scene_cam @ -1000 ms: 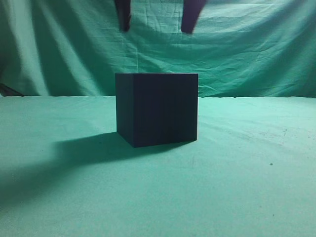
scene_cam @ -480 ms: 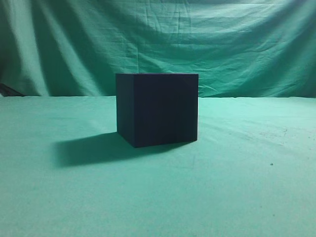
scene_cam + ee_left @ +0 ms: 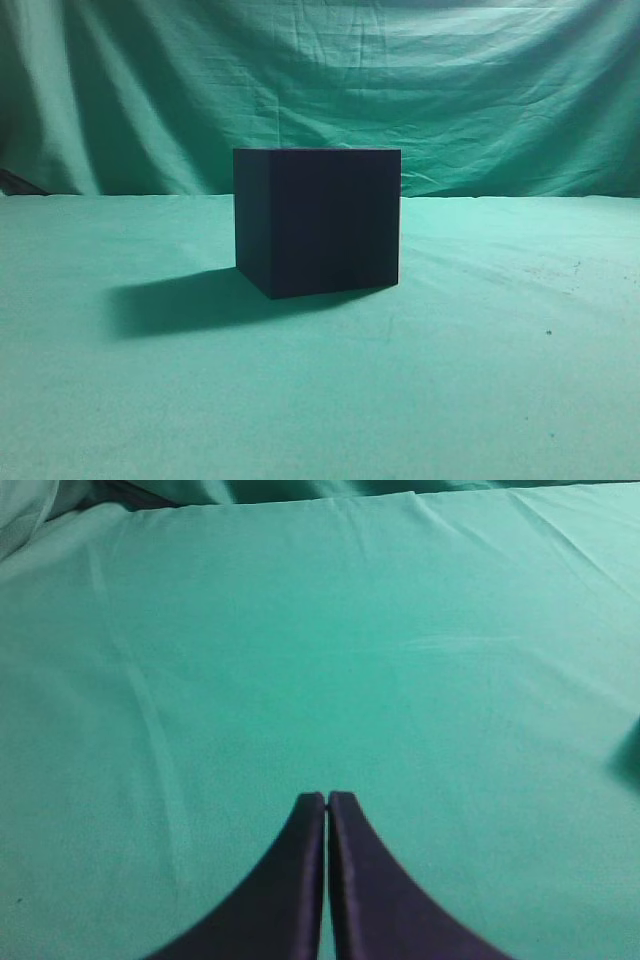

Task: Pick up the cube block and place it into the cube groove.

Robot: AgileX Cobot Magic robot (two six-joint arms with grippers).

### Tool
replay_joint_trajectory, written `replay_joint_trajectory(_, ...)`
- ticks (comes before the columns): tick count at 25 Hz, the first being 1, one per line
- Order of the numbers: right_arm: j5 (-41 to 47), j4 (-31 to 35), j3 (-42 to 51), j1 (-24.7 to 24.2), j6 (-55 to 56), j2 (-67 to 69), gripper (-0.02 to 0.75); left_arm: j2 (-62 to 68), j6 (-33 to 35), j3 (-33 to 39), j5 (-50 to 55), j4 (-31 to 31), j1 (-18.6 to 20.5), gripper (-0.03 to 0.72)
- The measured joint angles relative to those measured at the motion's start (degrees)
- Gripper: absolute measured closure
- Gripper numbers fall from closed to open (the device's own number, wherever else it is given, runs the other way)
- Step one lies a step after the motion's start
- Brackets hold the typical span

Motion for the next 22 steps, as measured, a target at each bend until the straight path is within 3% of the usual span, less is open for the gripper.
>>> replay_joint_trajectory(5,-0.30,0.00,9.08,0.00,-0.04,-16.88,0.664,0.00,0.00,0.00,0.00,0.00,0.00,0.688)
replay_joint_trajectory(11,-1.22,-0.12,13.45,0.00,-0.13,-29.35,0.664,0.00,0.00,0.00,0.00,0.00,0.00,0.688)
replay_joint_trajectory(22,-7.42,-7.77,20.53,-0.73,-0.93,-34.11,0.664,0.00,0.00,0.00,0.00,0.00,0.00,0.688)
